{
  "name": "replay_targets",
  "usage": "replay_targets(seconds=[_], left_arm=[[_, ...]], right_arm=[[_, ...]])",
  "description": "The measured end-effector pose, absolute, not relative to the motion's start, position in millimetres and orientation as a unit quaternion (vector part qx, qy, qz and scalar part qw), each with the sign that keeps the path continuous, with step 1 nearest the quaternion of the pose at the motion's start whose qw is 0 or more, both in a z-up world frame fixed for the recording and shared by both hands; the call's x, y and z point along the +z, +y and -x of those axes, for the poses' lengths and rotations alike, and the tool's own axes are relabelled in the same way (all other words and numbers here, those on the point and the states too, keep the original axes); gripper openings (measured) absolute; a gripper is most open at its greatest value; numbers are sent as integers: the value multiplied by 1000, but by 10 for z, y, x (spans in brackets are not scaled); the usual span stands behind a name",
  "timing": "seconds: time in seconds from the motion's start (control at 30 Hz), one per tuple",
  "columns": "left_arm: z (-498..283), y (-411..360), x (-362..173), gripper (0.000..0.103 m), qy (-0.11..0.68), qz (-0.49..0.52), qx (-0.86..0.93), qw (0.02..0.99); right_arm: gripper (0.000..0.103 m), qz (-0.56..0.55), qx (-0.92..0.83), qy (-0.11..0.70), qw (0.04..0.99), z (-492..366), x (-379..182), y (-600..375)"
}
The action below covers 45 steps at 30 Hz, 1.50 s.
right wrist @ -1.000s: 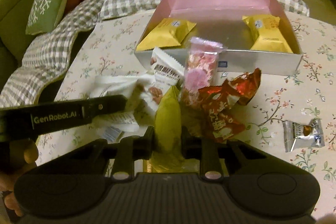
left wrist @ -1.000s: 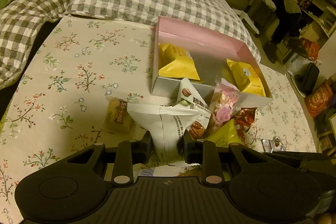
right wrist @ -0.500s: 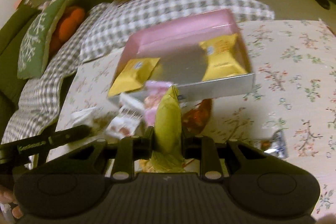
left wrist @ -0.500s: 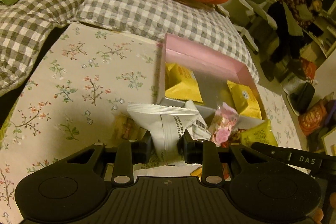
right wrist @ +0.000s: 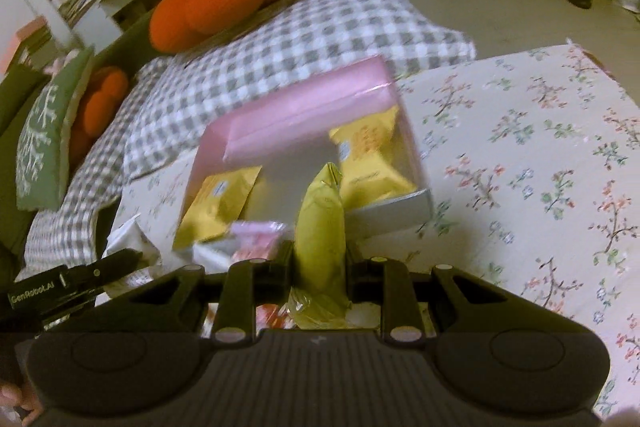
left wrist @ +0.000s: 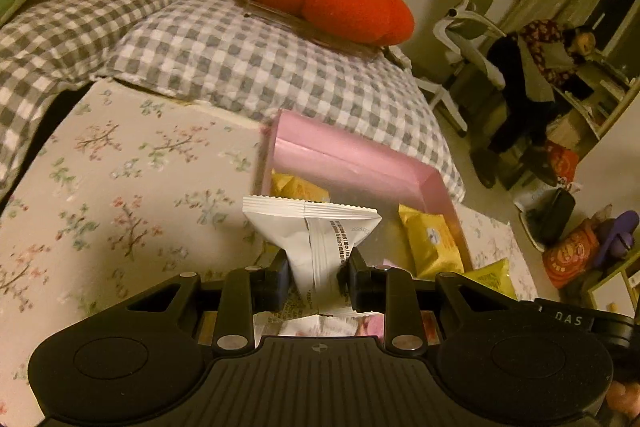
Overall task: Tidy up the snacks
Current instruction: 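Carry both packets into the box and open both tools, then withdraw both tools from the box back over the snack pile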
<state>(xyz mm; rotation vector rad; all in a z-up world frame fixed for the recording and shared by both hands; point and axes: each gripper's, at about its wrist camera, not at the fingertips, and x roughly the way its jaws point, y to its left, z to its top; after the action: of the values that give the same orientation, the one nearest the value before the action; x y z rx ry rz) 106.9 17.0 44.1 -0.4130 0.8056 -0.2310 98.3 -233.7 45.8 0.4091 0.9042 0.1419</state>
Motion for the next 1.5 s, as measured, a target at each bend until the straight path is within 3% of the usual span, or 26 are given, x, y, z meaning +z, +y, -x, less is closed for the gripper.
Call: replay_targets(seconds=[0.8, 0.97, 1.03, 1.3, 1.5], left_arm=[[-1698, -261, 216, 28, 366, 210, -139, 896], [-1681, -250, 230, 33, 349, 196, -134, 907], [-1670, -222, 263, 34, 344, 200, -133, 908], [-1653, -41, 323, 34, 360, 217, -123, 899], [-1563, 47, 325, 39, 395, 189, -90, 895]], right_arm=[[23, -353, 85, 375, 853, -1459, 172, -2496], [37, -342, 71, 369, 862, -1449, 152, -2431], [48, -345, 70, 368, 860, -1436, 180, -2444], [49, -327, 68, 378, 864, -1415, 280, -2446], [61, -298, 69, 412, 858, -1359, 290, -2377]])
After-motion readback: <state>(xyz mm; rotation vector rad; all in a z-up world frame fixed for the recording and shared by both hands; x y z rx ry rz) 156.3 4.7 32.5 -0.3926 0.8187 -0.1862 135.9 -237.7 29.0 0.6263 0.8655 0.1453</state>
